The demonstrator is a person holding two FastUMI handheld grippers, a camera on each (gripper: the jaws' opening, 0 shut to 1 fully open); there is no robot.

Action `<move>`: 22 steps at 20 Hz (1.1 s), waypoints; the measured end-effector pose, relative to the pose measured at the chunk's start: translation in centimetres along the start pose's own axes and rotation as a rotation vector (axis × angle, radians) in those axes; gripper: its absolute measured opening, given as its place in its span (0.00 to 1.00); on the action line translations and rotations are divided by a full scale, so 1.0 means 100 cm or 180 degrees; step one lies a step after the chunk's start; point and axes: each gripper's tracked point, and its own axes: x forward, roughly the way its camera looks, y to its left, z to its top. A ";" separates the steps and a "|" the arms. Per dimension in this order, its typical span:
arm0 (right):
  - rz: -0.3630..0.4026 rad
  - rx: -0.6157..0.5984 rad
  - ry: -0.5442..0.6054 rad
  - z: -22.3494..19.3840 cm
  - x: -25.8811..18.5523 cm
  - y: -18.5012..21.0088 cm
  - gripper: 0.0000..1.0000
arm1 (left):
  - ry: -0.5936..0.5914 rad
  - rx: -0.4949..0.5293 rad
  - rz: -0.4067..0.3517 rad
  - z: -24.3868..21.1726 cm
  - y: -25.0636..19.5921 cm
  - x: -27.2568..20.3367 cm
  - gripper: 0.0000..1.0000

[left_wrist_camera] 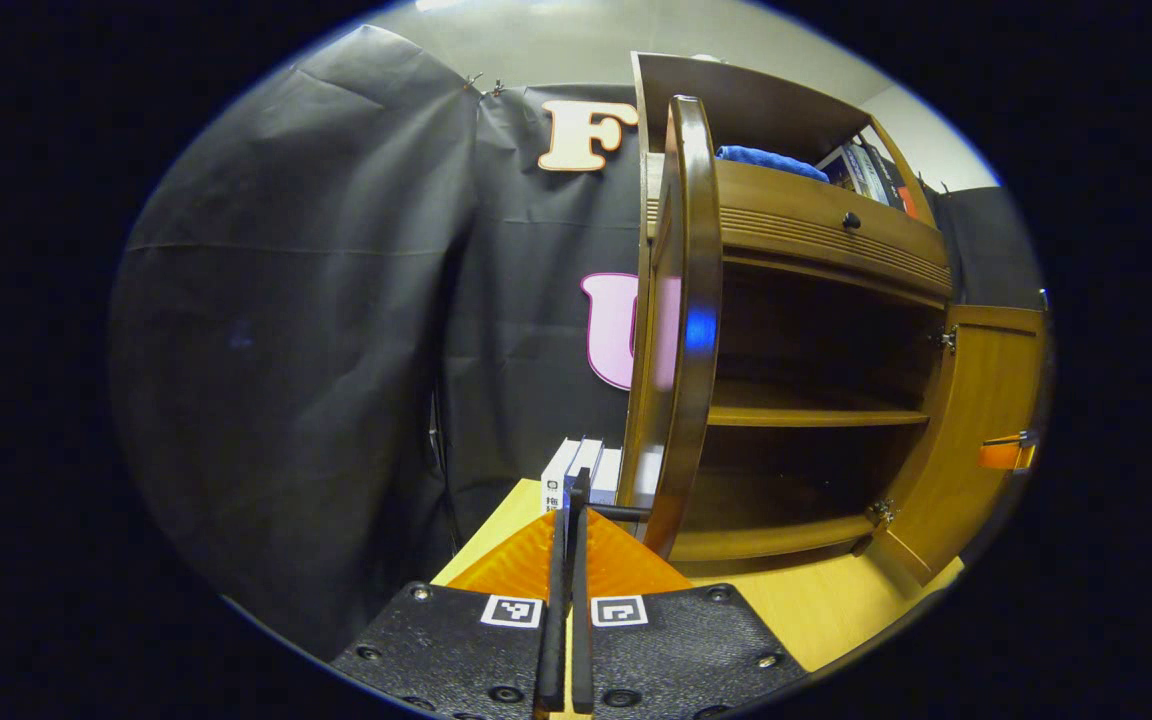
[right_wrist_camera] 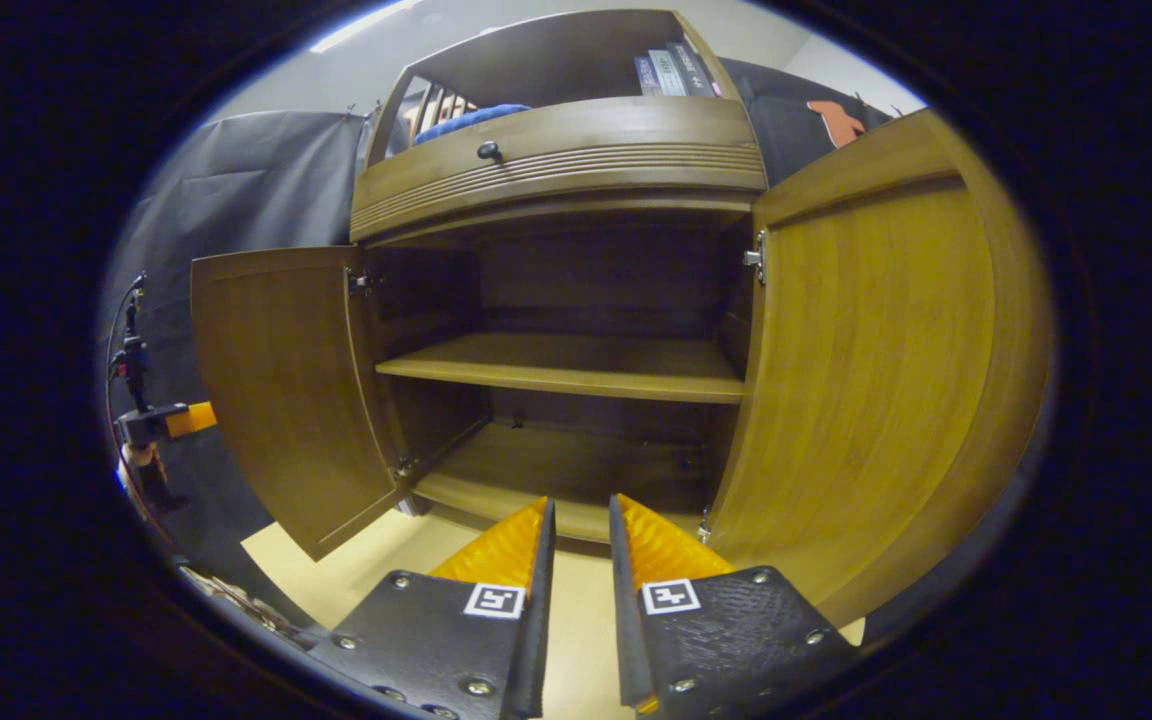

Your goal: Open the right door of the double-door shoe cabinet with the right hand, and open the left door with the left hand.

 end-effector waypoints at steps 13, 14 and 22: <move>0.0116 -0.0035 0.0036 -0.003 0.000 0.014 0.29 | -0.0034 -0.0180 0.0240 -0.006 0.029 -0.023 0.49; 0.0127 -0.0042 0.0042 -0.004 0.000 0.015 0.28 | -0.0034 -0.0205 0.0261 -0.007 0.030 -0.029 0.41; 0.0224 -0.0052 -0.0005 0.003 0.002 0.022 0.28 | -0.0173 -0.0228 0.0288 0.015 0.006 -0.067 0.56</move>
